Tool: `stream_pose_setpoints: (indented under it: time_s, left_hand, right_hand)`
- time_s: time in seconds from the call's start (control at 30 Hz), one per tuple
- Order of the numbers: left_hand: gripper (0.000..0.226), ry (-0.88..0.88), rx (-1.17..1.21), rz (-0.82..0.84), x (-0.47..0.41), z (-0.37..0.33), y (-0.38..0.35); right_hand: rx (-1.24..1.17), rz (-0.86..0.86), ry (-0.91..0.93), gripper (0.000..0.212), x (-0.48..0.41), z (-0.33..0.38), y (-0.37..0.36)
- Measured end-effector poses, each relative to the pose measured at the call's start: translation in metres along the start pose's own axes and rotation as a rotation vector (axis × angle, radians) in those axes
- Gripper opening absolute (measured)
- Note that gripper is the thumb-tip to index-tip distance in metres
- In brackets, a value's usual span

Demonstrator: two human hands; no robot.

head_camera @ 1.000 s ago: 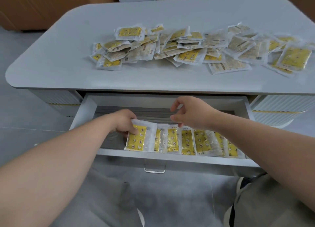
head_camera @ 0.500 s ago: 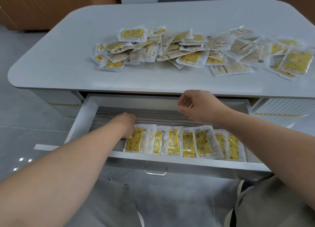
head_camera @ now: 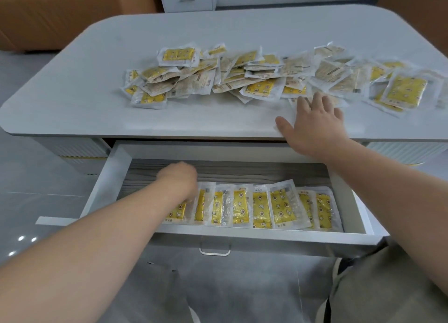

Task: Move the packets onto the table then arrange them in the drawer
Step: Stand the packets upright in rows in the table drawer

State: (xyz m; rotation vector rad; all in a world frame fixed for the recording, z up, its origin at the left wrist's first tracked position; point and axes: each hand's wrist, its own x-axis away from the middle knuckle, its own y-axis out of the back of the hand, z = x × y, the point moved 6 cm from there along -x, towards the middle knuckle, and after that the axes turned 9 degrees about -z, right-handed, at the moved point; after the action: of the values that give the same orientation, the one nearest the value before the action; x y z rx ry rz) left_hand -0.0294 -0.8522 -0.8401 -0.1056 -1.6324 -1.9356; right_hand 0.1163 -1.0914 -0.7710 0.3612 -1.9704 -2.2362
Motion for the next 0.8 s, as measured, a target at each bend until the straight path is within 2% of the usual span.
stream_pose_setpoints:
  time_s: [0.07,0.2,0.27,0.3,0.37,0.47,0.63,0.7,0.8]
  left_hand:
    - [0.013,-0.061,0.046,-0.162,0.012,-0.02,0.036]
    - [0.022,-0.215,0.273,-0.762,0.045,-0.045,0.117]
    - [0.021,-0.258,0.416,-0.956,0.047,-0.045,0.14]
    - [0.025,-0.288,0.461,-0.981,0.04,-0.045,0.145]
    - [0.04,-0.33,0.409,-0.925,0.015,-0.047,0.146]
    - [0.052,-0.286,0.229,-0.781,-0.019,-0.045,0.133]
    - [0.065,-0.227,0.146,-0.619,-0.041,-0.044,0.116]
    - [0.065,-0.246,0.137,-0.647,-0.04,-0.044,0.115]
    - [0.061,-0.295,0.153,-0.785,-0.031,-0.043,0.118]
  right_hand:
    - [0.013,0.038,0.005,0.086,-0.001,-0.001,-0.003]
    - [0.081,-0.05,0.058,0.076,0.009,0.011,0.006]
    - [0.089,-0.095,0.111,0.072,0.017,0.02,0.008]
    - [0.077,-0.102,0.133,0.072,0.019,0.023,0.008]
    - [0.043,-0.1,0.17,0.076,0.019,0.026,0.007]
    - [0.004,-0.072,0.191,0.083,0.011,0.027,0.006]
    - [0.019,0.004,0.187,0.078,-0.002,0.024,0.001]
    - [0.023,-0.002,0.214,0.075,0.001,0.026,0.001]
    - [0.051,-0.022,0.287,0.079,0.014,0.031,0.002]
